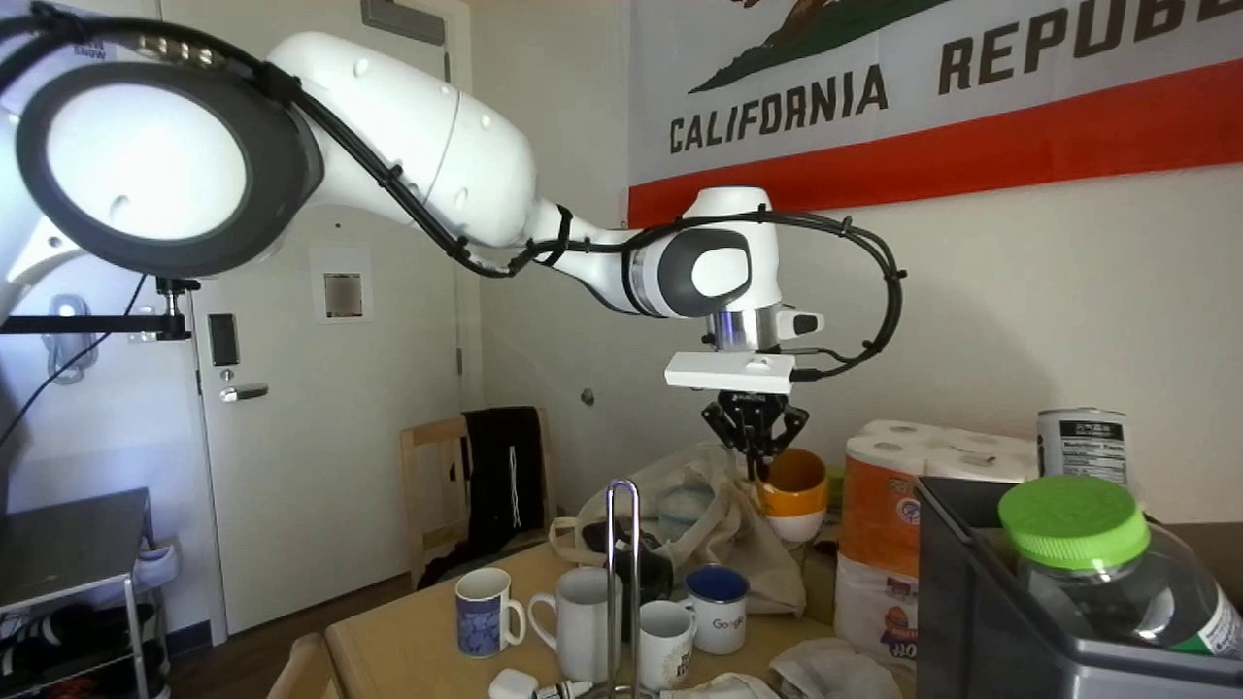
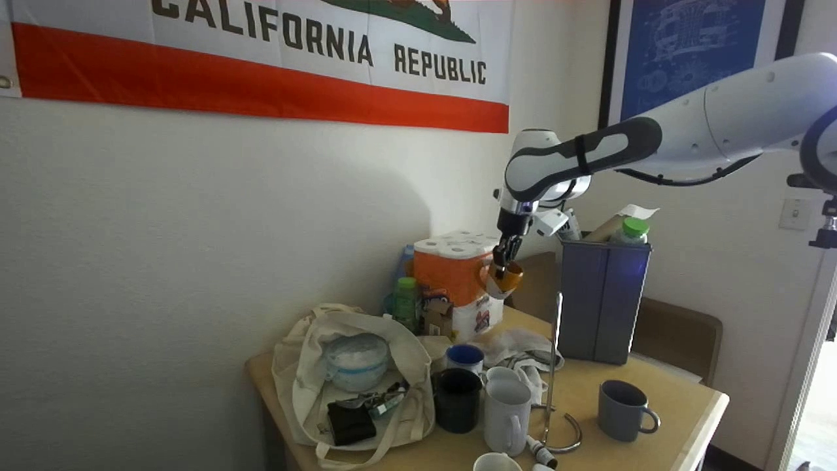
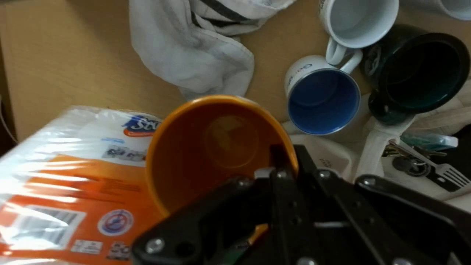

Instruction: Take the white and yellow mug out of the white mug and put it on the table

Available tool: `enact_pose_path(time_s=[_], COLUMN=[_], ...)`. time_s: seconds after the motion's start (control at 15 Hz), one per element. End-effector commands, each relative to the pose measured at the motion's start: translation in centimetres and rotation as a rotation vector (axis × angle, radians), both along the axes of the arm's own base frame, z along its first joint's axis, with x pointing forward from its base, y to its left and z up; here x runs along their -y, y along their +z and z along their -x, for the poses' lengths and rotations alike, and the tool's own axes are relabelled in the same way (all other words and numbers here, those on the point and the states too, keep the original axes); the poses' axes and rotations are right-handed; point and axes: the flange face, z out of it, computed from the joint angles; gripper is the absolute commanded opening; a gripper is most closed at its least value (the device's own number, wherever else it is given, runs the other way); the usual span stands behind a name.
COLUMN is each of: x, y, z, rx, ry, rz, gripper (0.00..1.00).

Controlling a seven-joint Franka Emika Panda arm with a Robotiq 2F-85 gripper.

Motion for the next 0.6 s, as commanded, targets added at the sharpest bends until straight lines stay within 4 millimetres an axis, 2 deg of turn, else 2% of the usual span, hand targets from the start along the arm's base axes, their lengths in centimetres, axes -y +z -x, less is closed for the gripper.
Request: enact_pose_path(time_s=[0.0, 0.27, 0.53], x=[3.3, 6.3, 7.4], y=[0.7, -2.4, -6.4], z=[3.2, 6.3, 9.5], rx=[-0.04, -0.11, -0.175], ry=[-0.104, -0.19, -0.234], rz=[-0.01, -0.052, -0.106], gripper=[0.02, 0.02, 0.02])
